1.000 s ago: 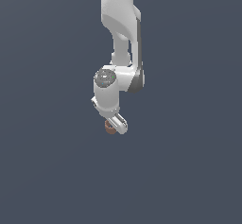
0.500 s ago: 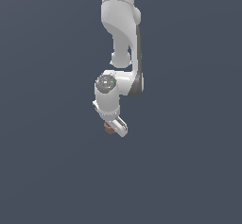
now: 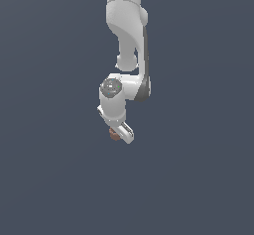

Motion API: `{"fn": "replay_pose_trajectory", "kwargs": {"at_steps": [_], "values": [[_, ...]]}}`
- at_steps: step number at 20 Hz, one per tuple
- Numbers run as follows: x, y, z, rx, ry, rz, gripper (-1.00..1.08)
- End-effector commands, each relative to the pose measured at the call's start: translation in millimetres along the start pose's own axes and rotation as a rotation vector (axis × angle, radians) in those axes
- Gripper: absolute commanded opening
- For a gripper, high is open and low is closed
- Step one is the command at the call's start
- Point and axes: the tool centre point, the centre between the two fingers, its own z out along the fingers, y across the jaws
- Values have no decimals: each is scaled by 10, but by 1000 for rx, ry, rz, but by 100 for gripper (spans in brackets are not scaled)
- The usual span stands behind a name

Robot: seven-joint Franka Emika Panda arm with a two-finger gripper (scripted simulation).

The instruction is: Pick up the object and move it to a goal position.

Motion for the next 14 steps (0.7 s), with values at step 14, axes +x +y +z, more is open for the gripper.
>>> {"fn": "replay_pose_trajectory", "kwargs": {"at_steps": [14], "values": [[302, -297, -215, -1, 0, 0, -100]]}}
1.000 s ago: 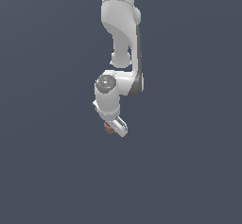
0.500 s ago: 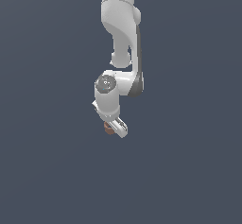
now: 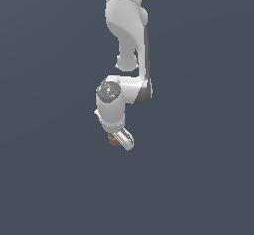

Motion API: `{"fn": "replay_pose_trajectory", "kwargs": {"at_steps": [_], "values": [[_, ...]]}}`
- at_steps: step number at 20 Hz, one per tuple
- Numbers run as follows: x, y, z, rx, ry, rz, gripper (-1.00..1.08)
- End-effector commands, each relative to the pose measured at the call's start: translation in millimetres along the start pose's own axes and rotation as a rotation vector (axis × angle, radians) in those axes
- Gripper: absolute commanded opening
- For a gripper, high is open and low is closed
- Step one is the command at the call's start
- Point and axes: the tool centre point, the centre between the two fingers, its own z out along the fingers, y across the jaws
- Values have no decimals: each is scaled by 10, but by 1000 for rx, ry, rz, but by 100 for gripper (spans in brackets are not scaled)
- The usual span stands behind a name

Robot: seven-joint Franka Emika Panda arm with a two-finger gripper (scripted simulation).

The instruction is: Pick up the object and move it to a goal position.

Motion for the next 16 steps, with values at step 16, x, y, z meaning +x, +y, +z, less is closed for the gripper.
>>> {"fn": "replay_pose_trajectory", "kwargs": {"at_steps": [16], "values": [[368, -366, -247, -1, 0, 0, -100]]}}
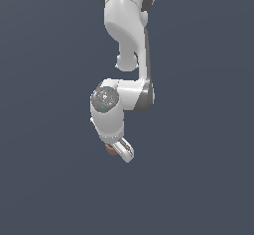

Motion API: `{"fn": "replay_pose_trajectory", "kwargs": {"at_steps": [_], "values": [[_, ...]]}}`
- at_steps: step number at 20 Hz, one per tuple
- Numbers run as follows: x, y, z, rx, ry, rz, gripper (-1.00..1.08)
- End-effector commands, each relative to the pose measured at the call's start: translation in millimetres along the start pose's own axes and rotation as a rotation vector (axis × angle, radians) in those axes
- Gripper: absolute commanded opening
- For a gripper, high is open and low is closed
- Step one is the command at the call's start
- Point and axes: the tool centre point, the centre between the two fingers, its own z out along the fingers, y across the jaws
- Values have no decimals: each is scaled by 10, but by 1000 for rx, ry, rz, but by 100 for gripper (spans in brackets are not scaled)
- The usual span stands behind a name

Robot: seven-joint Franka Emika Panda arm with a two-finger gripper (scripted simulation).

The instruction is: Pick up the object and move it to a goal position.

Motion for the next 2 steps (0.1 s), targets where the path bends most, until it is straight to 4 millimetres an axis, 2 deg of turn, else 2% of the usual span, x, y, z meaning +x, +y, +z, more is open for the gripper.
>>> {"fn": "replay_pose_trajectory", "kwargs": {"at_steps": [1, 2], "values": [[14, -15, -9, 0, 0, 0, -100], [15, -16, -10, 0, 0, 0, -100]]}}
